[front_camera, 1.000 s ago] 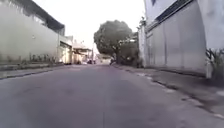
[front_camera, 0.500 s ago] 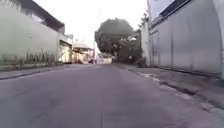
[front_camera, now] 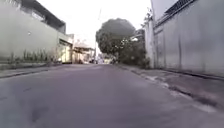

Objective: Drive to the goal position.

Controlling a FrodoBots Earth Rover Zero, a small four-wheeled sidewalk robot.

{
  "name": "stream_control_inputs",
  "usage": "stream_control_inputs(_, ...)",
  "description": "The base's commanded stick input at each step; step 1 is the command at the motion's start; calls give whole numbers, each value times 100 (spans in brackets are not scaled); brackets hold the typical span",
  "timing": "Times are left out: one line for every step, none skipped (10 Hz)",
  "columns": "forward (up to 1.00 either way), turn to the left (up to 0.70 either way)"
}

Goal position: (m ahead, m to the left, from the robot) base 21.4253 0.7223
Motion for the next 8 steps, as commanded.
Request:
stream_control_inputs(100,0)
stream_control_inputs(100,0)
stream_control_inputs(100,0)
stream_control_inputs(100,0)
stream_control_inputs(100,0)
stream_control_inputs(100,0)
stream_control_inputs(100,0)
stream_control_inputs(100,0)
